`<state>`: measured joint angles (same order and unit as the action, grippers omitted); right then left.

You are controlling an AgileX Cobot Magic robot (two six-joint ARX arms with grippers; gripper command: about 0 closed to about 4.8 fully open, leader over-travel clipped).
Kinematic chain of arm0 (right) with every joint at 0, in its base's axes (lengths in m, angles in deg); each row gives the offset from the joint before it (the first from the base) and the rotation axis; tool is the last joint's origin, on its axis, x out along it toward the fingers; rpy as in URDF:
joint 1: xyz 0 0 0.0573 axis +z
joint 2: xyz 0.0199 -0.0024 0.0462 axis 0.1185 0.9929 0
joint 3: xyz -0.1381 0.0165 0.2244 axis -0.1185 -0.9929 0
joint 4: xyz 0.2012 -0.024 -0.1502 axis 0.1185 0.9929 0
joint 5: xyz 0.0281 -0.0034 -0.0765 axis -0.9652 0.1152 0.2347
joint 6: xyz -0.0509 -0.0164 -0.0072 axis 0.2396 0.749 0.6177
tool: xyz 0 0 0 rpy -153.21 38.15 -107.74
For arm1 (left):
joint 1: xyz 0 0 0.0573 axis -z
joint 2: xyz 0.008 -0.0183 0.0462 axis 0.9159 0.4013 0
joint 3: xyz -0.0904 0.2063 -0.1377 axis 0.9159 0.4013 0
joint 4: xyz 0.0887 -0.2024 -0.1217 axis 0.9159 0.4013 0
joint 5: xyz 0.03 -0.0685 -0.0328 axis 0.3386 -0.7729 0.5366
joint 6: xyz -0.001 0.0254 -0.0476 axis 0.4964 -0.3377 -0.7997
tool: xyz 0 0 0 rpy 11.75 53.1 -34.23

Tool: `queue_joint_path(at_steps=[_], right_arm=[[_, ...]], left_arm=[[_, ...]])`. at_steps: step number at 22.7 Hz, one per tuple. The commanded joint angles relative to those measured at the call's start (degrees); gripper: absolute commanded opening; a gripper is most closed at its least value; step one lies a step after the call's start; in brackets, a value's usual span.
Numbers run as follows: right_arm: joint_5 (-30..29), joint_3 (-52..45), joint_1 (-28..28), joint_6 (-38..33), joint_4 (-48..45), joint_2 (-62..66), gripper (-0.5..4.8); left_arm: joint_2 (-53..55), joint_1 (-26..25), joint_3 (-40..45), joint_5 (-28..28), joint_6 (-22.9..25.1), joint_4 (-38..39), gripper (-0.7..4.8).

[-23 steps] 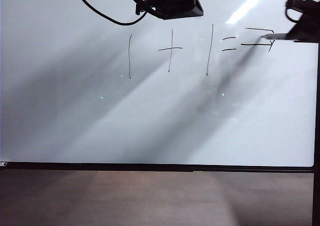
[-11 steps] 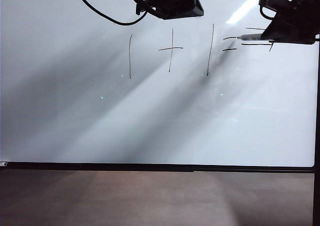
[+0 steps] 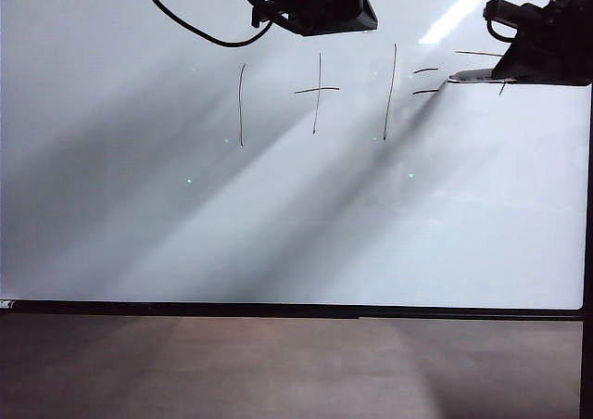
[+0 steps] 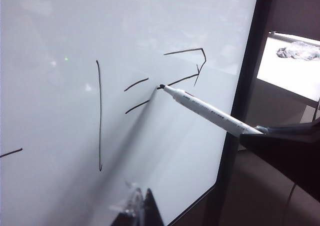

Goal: Reach to the right to find the marker pen, pick it up, and write the answer to the math problem on the whiteboard.

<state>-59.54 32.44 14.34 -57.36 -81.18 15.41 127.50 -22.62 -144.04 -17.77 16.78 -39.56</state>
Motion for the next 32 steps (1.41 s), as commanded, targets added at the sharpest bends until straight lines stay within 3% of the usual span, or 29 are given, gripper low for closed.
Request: queue_joint_path(at_steps=[1,24,32], right_arm=[[0.2,0.3,0.1,0.2,-0.6,0.2,-0.06],[-0.1,0.4,0.1,0.4,-5.2,1.3,-0.06],[0.8,0.3,0.1,1.2,-2.8,2.2,-0.06]], left_arm=[[-0.2,0.1,-0.2,-0.2,0.2,-0.7,-0.05],[-0.2,0.1,-0.2,-0.2,0.2,-0.7,-0.04],[-0.2,0.1,-0.2,-0.2,0.2,-0.7,-0.04]])
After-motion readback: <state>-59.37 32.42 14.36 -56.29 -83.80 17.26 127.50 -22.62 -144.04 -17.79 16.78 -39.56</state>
